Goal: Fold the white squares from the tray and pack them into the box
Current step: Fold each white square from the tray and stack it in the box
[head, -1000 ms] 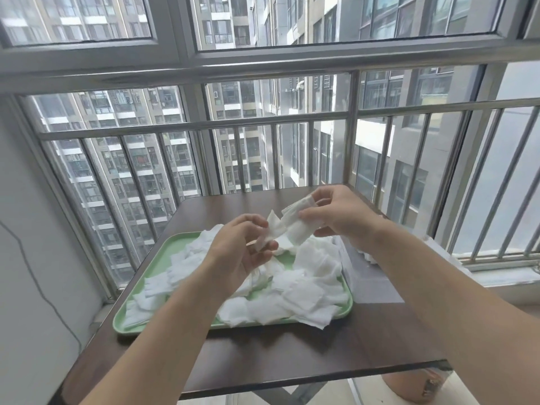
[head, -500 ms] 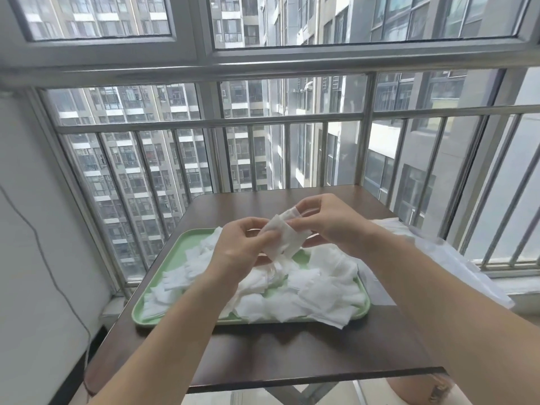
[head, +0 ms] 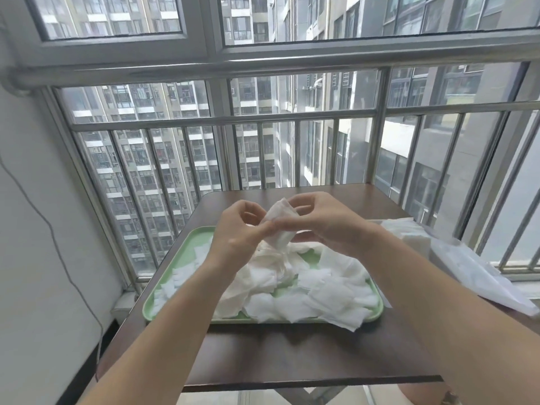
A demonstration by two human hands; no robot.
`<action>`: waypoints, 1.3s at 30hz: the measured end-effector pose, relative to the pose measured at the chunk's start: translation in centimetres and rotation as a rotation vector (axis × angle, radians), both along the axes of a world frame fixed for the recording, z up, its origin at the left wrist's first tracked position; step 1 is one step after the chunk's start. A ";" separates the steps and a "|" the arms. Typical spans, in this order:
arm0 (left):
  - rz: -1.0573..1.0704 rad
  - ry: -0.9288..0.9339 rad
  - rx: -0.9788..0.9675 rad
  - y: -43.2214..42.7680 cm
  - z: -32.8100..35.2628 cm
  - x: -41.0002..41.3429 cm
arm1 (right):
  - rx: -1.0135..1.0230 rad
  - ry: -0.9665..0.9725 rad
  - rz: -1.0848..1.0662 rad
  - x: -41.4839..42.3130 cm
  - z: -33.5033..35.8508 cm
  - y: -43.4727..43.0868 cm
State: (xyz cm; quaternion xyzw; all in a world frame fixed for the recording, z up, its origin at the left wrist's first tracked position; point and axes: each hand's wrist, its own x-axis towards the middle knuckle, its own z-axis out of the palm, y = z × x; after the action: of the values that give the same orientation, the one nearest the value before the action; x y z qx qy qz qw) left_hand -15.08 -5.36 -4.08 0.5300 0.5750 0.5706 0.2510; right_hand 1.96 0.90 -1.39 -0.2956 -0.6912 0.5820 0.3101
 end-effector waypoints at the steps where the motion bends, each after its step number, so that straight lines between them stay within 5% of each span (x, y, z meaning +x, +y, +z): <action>1: 0.002 0.006 -0.006 0.3 0.2 -0.5 | 0.003 0.020 -0.017 -0.2 0.0 0.2; 4: 0.039 0.081 -0.023 1.0 1.0 -2.2 | 0.017 0.093 -0.188 -1.0 0.0 1.0; 9: -0.074 0.663 -0.231 2.1 0.6 -3.9 | 0.048 0.162 -0.409 -2.0 -0.5 1.9; 13: -0.211 0.779 -0.265 2.9 -0.1 -3.0 | 0.044 0.149 -0.412 -2.3 -1.2 2.3; 17: -0.085 0.867 -0.129 4.4 -0.5 -2.3 | 0.054 0.166 -0.401 -2.1 -1.5 2.5; 22: -0.174 1.155 -0.327 5.8 0.1 -2.0 | 0.040 0.194 -0.402 -2.1 -2.0 2.6; 33: -0.019 0.856 -0.138 5.3 0.5 -3.1 | 0.022 0.176 -0.585 -1.7 -2.7 3.2; 39: -0.151 0.390 -0.027 3.4 2.0 -2.6 | 0.045 0.155 -0.520 -1.5 -3.3 3.1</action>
State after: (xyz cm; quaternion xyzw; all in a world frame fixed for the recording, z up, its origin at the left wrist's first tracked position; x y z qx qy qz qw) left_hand -17.67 -1.96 -2.12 0.6685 0.5788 0.4291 0.1843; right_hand 0.49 3.98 -4.73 -0.4109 -0.5790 0.4882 0.5076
